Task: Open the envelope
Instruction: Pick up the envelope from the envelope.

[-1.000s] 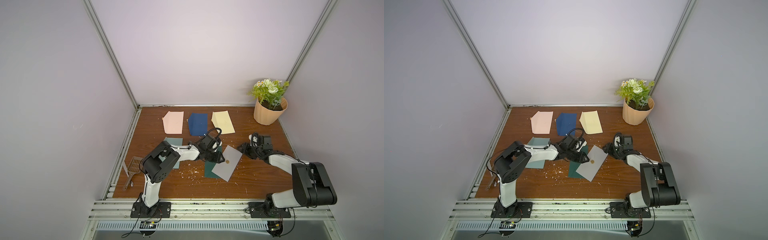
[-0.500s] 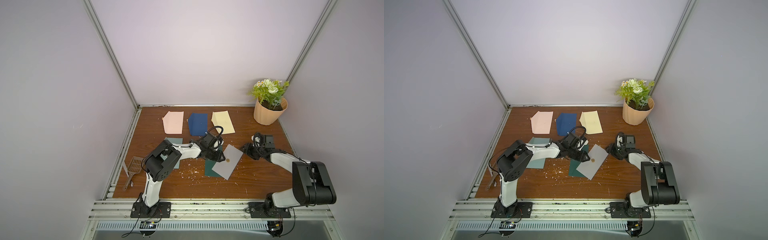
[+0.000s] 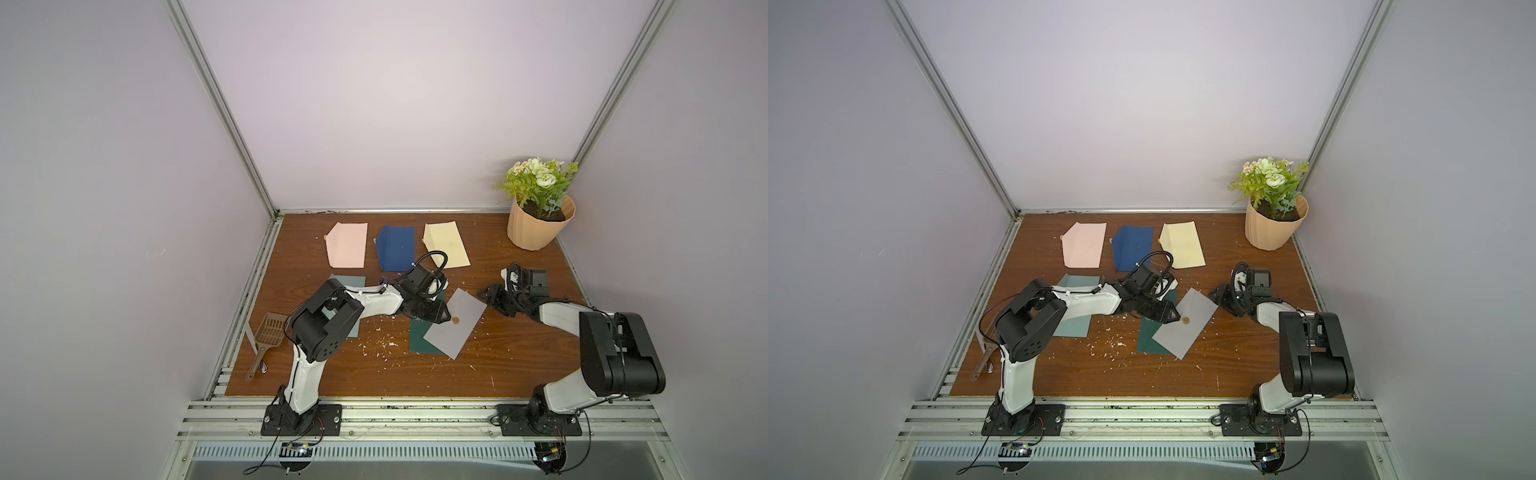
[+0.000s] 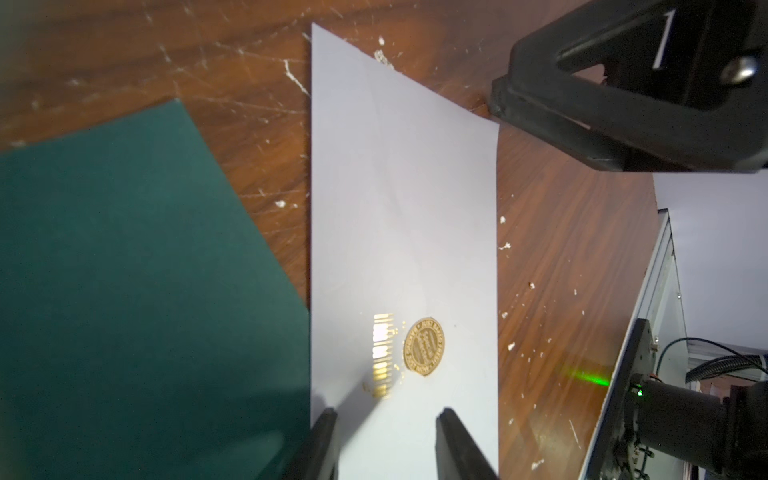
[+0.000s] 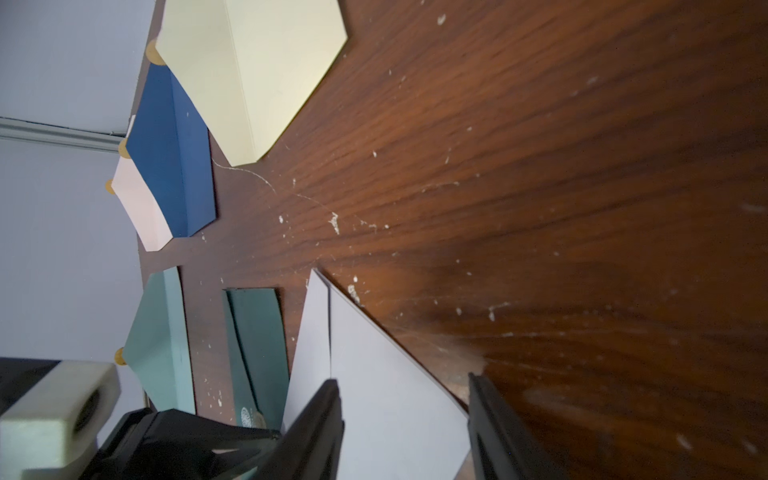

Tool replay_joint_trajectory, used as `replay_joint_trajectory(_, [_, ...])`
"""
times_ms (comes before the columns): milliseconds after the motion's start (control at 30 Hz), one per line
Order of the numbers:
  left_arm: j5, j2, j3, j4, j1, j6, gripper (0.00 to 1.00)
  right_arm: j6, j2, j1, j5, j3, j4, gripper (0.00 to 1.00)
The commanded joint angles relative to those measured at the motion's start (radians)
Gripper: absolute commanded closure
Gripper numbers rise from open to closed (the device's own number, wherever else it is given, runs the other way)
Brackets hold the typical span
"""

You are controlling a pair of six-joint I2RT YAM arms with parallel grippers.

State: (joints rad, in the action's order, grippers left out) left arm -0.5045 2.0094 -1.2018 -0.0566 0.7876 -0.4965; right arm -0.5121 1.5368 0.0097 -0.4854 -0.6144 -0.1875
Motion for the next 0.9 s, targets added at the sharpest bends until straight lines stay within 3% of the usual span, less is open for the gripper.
replay_joint_trajectory(0, [0.129,0.107,0.051,-0.19,-0.025,0.019,0.58,0.001,-0.024,0.0,-0.001,0.037,0.054,0.46])
replay_joint_trajectory(567, [0.133,0.107,0.057,-0.189,-0.027,0.015,0.58,0.0,-0.091,-0.014,0.058,0.055,0.063,0.43])
replay_joint_trajectory(867, [0.133,0.107,0.057,-0.189,-0.027,0.014,0.58,-0.019,-0.059,-0.016,-0.01,0.073,0.018,0.44])
